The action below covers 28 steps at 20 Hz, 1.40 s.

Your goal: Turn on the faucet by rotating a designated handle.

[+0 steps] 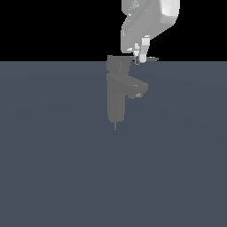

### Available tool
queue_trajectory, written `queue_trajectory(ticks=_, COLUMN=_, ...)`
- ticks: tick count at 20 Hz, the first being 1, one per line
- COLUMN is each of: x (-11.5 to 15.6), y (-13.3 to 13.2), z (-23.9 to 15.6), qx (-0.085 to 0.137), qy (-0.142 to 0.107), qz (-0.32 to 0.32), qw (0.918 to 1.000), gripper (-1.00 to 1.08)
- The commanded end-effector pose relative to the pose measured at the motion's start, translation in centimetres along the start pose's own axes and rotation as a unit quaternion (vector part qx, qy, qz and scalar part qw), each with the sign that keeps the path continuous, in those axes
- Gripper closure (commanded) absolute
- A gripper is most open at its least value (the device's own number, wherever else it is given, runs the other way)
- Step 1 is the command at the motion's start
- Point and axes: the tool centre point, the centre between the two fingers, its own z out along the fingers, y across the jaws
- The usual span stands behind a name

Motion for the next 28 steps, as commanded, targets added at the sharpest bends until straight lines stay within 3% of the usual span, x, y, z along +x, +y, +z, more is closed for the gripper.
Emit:
queue_trajectory(ticks=1, x=0.8, y=-0.7, z=0.0, qx=0.002, qy=0.001, qz=0.001, qw=1.0, gripper=1.08)
queue_trajectory(ticks=28, x=8.0, y=-5.6, z=-0.4, qx=0.006, qy=0.001, qz=0.012, qw=0.9999, gripper=1.08)
